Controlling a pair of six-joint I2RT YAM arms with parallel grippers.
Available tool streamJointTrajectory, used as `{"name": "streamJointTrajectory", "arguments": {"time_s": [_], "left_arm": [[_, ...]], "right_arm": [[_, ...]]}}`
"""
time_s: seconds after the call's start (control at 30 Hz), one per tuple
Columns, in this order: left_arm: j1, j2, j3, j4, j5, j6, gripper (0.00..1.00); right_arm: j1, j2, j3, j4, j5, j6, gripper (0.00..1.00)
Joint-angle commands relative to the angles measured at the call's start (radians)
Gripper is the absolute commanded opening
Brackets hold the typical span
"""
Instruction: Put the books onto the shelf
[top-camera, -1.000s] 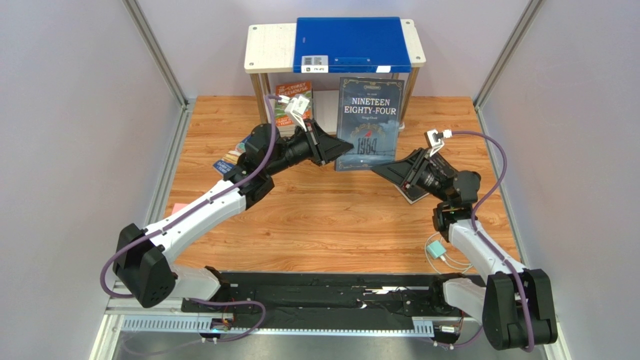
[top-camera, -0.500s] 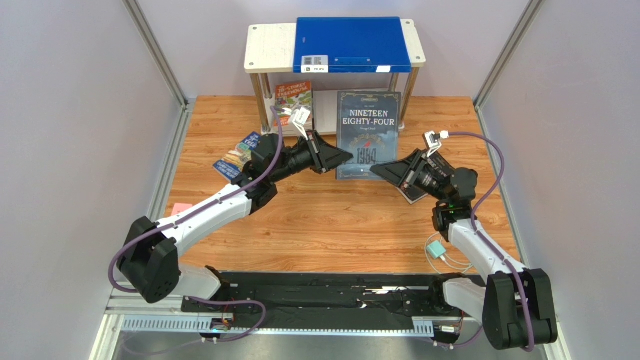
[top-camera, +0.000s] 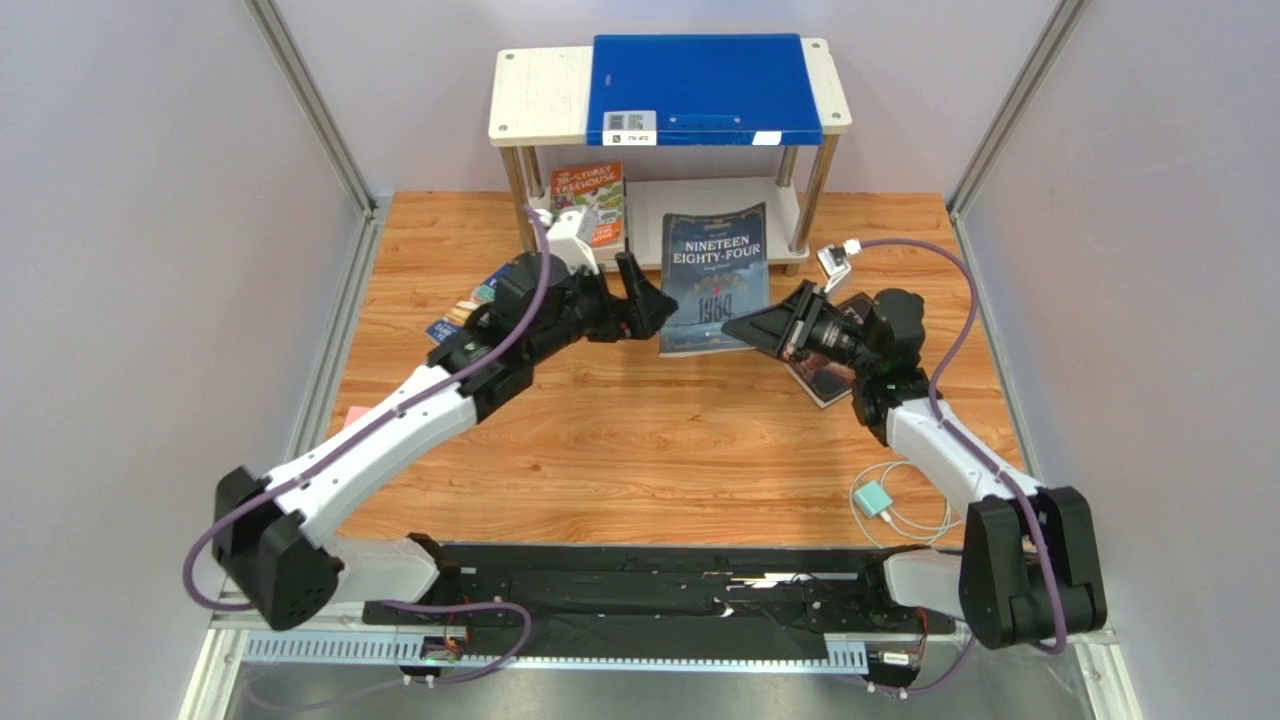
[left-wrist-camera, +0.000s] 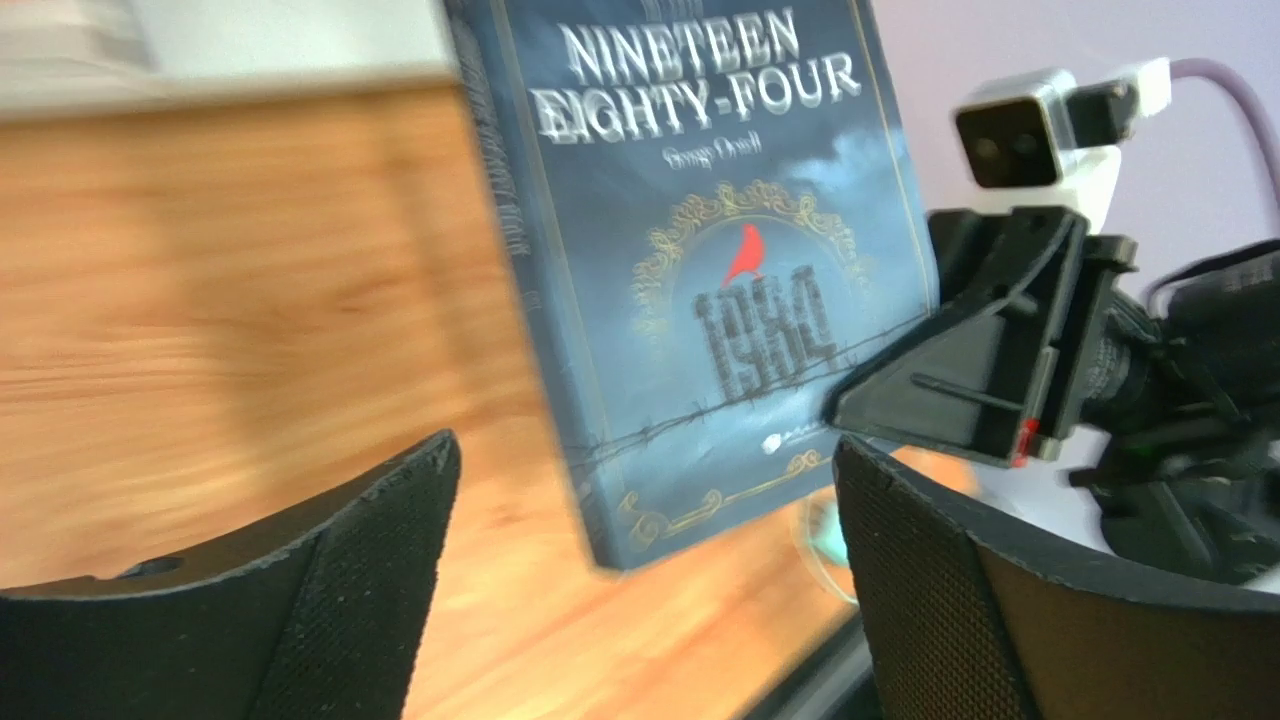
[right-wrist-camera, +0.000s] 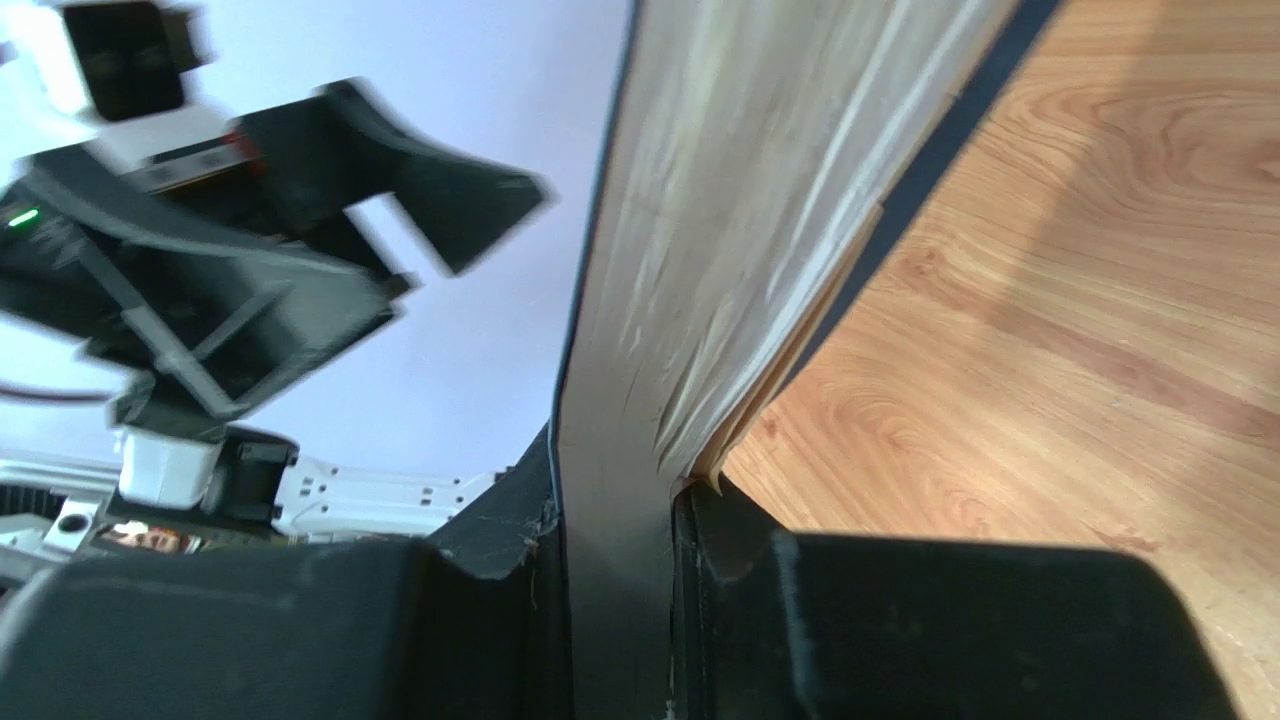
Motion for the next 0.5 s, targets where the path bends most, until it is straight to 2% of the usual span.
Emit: {"name": "streamJointTrajectory", "arguments": {"time_s": [0.0,0.2,0.47], "left_arm": [[0.01,-0.179,0.097,-0.337,-0.344,0.111,1.0],[0.056,-0.356,0.09,-0.438,-0.412,0.174,1.0],[0.061,-0.399,0.059,-0.481,-0.411,0.184,1.0]], "right_arm": [[0.037,0.086,0.138,-0.038,0.036,-0.099,0.0],[0.115,0.261,0.295,0.008,0.059,-0.094,0.0],[0.159,0.481,0.508,0.093,0.073,-0.032,0.0]]}}
